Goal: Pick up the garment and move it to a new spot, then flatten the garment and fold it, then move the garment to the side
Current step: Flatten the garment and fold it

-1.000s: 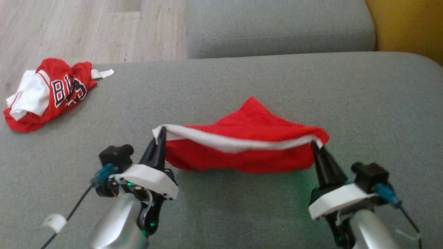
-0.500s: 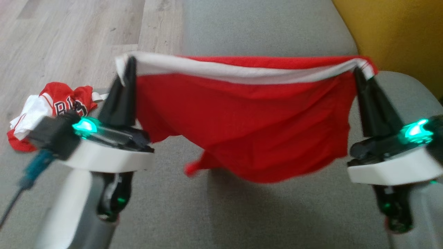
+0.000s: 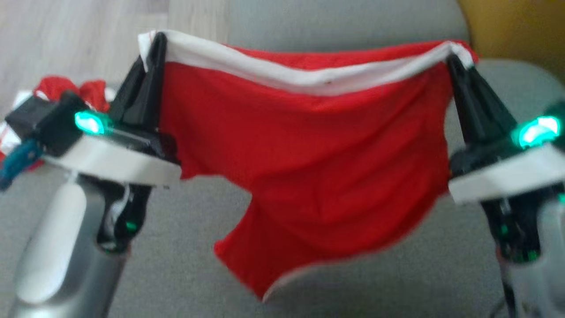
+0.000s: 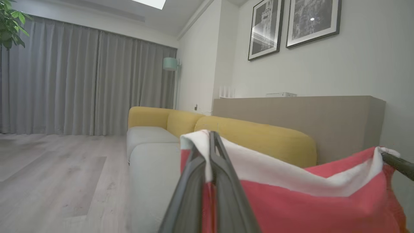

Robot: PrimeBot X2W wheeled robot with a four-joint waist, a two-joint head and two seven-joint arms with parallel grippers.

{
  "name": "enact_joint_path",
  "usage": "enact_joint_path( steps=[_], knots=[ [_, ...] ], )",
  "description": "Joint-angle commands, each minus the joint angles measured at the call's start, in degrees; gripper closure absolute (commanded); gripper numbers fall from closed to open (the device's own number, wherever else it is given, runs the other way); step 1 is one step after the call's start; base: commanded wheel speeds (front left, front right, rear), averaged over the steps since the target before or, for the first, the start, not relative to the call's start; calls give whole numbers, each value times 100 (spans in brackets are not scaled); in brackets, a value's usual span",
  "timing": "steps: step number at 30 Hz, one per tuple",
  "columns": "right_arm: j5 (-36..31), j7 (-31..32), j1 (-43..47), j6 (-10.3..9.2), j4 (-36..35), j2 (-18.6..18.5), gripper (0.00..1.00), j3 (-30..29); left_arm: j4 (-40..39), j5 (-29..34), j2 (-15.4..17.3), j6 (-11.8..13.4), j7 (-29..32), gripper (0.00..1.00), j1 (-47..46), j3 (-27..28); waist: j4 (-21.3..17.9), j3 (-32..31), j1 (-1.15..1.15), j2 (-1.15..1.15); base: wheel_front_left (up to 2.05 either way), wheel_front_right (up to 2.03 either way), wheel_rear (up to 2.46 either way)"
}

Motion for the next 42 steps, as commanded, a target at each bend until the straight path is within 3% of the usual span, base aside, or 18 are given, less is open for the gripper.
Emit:
enact_joint_path(
  steps=[1,4,10,15,20,25,30,36,42],
  knots=[
    [39,-11,-470,23,-96,-55,100,99,-102,38,229,-40,2,100,-549,283,-23,362,0,0,0,0,0],
    [-25,-229,-1398,23,647,-93,100,291,410,84,290,-170,-52,100,-1154,331,-101,944,0,0,0,0,0],
    [-413,-1111,-3771,23,2646,192,100,601,1733,390,364,-353,-629,100,-3032,491,-262,1824,0,0,0,0,0],
    [-1108,-2045,-5323,23,4235,311,100,556,2682,654,166,-434,-1253,100,-4250,341,-164,2235,0,0,0,0,0],
    [-1437,-2647,-5852,23,5320,513,100,549,3442,655,-135,-484,-1837,100,-4581,192,-28,2660,0,0,0,0,0],
    [-1373,-2802,-5414,23,5987,614,100,685,3816,548,-357,-532,-2118,100,-4071,-43,52,2910,0,0,0,0,0],
    [-1173,-2811,-4689,23,5622,635,100,818,3592,390,-426,-552,-2195,100,-3371,-52,52,3000,0,0,0,0,0],
    [-901,-2812,-3737,23,4784,567,100,933,2417,395,-386,-556,-2199,100,-2220,438,3,2823,0,0,0,0,0],
    [-711,-2812,-2650,23,4019,461,100,1065,1331,622,-485,-557,-2200,100,-773,771,-10,2237,0,0,0,0,0]
  ],
)
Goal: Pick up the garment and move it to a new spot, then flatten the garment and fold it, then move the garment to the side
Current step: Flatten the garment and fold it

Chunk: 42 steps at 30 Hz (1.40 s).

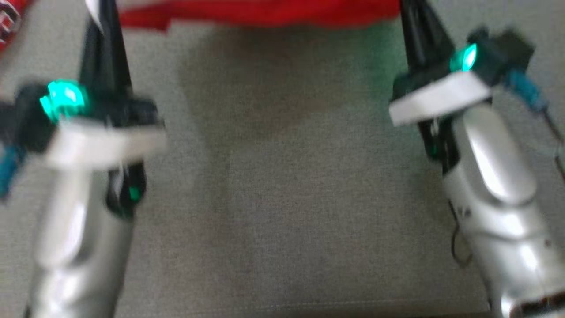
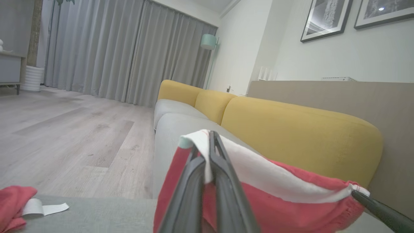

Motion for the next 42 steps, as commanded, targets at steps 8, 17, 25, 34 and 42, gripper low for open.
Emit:
enact_joint_path(
  steps=[8,17,25,34,42],
  knots=[
    [247,-35,1739,23,-955,-38,100,31,-1214,338,-7,-32,-23,100,1847,181,-4,-1238,1,0,0,0,0],
    [520,500,3673,23,-2143,-373,100,-231,-2154,483,-176,-31,-23,100,3848,158,-150,-2061,1,0,0,0,0],
    [552,1193,4794,23,-3109,-318,100,-568,-2421,593,-203,65,-9,100,4643,-12,-322,-2184,1,0,0,0,0],
    [640,1200,4267,23,-2516,-21,100,-568,-1177,622,-26,0,-7,100,3304,-189,-300,-1727,1,0,0,0,0],
    [711,1088,3175,23,-1654,151,100,-535,340,485,229,-29,-13,100,1345,-523,-394,-908,1,0,0,0,0]
  ],
)
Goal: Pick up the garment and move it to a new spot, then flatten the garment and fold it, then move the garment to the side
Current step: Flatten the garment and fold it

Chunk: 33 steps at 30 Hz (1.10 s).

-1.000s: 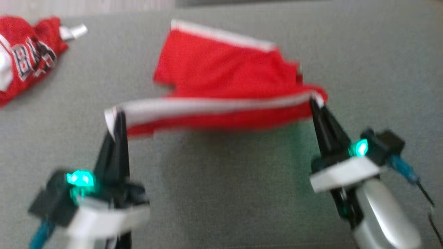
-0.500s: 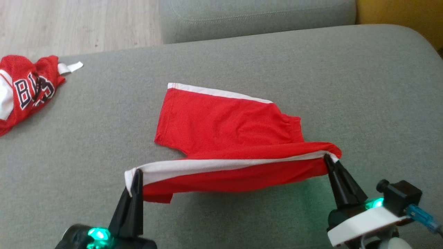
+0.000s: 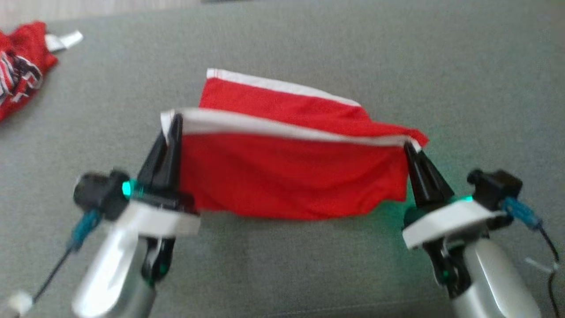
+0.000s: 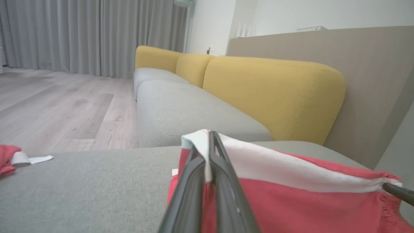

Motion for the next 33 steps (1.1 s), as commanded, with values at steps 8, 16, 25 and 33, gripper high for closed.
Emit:
enact_joint_path(
  steps=[8,16,25,33],
  knots=[
    [94,-256,-1228,23,748,135,100,292,1299,-362,387,-32,-24,100,-1866,-442,-213,1012,-1,0,0,0,0],
    [166,-499,-1811,23,1522,193,100,502,2541,-654,500,-32,-28,100,-2897,-1046,-344,1155,-1,0,0,0,0],
    [428,-800,-2180,23,2064,202,0,828,3573,-821,514,-32,-29,51,-3589,-1460,-505,1119,-1,0,0,0,0],
    [245,-1055,-2088,23,2240,203,0,732,3845,-944,343,-33,-30,0,-3515,-1628,-464,896,-1,0,0,0,0]
  ],
)
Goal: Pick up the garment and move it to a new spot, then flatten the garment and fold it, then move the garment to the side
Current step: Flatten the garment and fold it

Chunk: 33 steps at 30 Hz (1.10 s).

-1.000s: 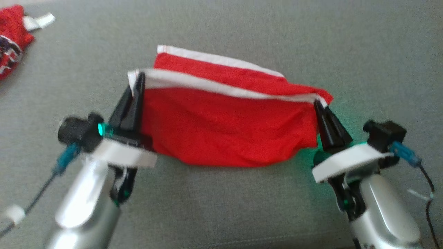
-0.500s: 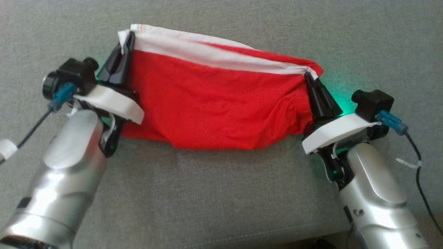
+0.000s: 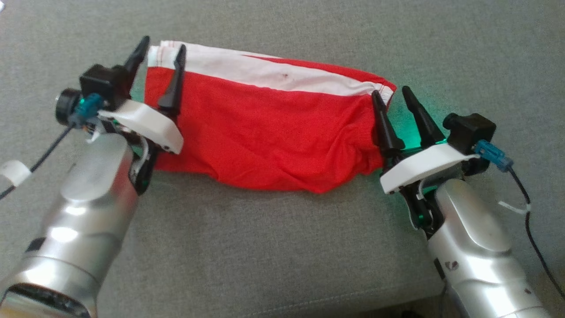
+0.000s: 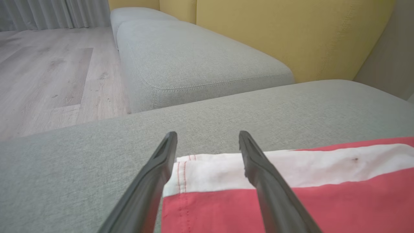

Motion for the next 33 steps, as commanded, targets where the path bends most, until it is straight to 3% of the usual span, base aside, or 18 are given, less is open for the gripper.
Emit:
enact_joint_path(
  steps=[1,8,14,25,33],
  knots=[
    [-88,-105,116,23,-143,101,0,17,-108,-43,138,10,-29,0,-48,92,60,-128,0,0,0,0,0],
    [-563,-103,678,23,-441,101,0,-461,-118,-245,33,10,-29,0,478,-79,231,-600,0,0,0,0,0],
    [-993,272,1240,23,-1108,101,0,-910,131,-545,-31,10,184,0,894,-331,307,-900,0,0,0,0,0],
    [-1077,884,1958,23,-2393,101,0,-1202,655,-1205,-100,16,673,0,1004,-57,152,-972,0,0,0,0,0],
    [-1113,1097,2202,23,-2850,101,0,-1321,59,-1842,-109,11,1295,0,1166,-344,38,-923,0,0,0,0,0]
  ],
)
